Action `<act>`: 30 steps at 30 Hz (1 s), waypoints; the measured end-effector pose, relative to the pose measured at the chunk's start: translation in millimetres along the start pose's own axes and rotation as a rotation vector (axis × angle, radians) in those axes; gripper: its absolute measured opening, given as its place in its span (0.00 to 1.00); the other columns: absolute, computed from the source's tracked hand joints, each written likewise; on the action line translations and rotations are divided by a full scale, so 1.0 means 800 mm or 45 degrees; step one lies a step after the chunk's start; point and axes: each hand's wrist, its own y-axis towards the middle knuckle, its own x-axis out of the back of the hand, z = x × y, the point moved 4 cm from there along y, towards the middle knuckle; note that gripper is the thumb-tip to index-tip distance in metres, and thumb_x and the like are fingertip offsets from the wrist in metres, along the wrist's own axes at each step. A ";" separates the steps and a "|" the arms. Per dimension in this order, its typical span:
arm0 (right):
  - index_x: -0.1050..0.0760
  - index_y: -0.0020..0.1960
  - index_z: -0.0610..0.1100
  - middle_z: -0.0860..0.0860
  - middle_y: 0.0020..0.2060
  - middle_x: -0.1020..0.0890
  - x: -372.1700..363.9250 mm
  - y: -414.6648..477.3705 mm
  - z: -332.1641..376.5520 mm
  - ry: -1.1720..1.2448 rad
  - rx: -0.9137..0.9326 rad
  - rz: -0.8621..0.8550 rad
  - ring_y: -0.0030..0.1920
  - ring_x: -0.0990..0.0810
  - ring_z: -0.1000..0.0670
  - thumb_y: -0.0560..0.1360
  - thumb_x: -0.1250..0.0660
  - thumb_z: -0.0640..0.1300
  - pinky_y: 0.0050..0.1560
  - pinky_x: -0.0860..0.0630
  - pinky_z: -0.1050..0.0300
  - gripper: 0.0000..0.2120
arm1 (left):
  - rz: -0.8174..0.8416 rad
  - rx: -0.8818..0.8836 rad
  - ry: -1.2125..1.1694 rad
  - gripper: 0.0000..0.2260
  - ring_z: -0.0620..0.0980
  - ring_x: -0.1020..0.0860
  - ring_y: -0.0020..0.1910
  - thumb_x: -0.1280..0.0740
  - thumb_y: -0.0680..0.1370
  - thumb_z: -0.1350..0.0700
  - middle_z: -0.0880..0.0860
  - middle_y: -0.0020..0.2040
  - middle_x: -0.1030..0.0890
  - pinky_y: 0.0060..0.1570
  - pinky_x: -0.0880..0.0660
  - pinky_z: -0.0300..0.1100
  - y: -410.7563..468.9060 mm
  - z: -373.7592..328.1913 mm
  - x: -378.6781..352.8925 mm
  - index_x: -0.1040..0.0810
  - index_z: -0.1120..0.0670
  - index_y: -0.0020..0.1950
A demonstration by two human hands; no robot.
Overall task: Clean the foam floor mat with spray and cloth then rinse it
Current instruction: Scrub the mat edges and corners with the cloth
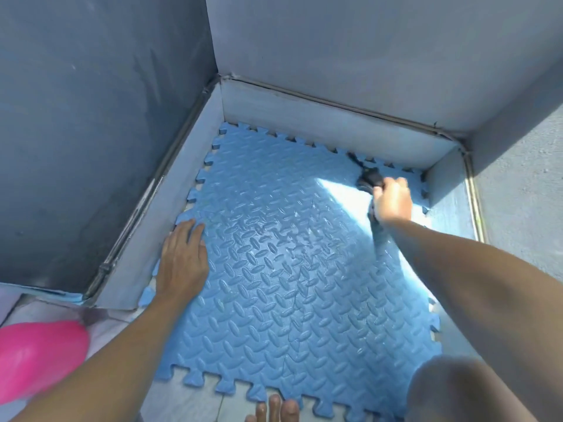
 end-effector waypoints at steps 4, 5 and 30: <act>0.24 0.61 0.33 0.35 0.61 0.29 0.022 0.000 -0.078 0.005 -0.451 -0.087 0.58 0.24 0.32 0.80 0.41 0.42 0.63 0.29 0.44 0.16 | -0.050 -0.016 0.002 0.18 0.64 0.26 0.68 0.43 0.81 0.60 0.63 0.68 0.23 0.70 0.31 0.59 0.000 -0.001 0.000 0.23 0.64 0.67; 0.25 0.61 0.33 0.35 0.61 0.29 0.018 -0.001 -0.069 0.017 -0.470 -0.107 0.58 0.24 0.32 0.80 0.41 0.42 0.63 0.29 0.43 0.16 | -0.059 -0.020 0.000 0.18 0.64 0.26 0.68 0.43 0.81 0.60 0.63 0.68 0.23 0.70 0.32 0.59 0.000 -0.001 0.000 0.23 0.63 0.67; 0.23 0.57 0.39 0.38 0.56 0.24 -0.029 0.051 0.063 -0.037 0.116 0.075 0.51 0.20 0.35 0.76 0.38 0.43 0.48 0.24 0.49 0.12 | -0.021 0.045 -0.064 0.18 0.58 0.27 0.71 0.41 0.82 0.57 0.57 0.70 0.24 0.71 0.33 0.54 0.001 0.003 0.005 0.23 0.59 0.69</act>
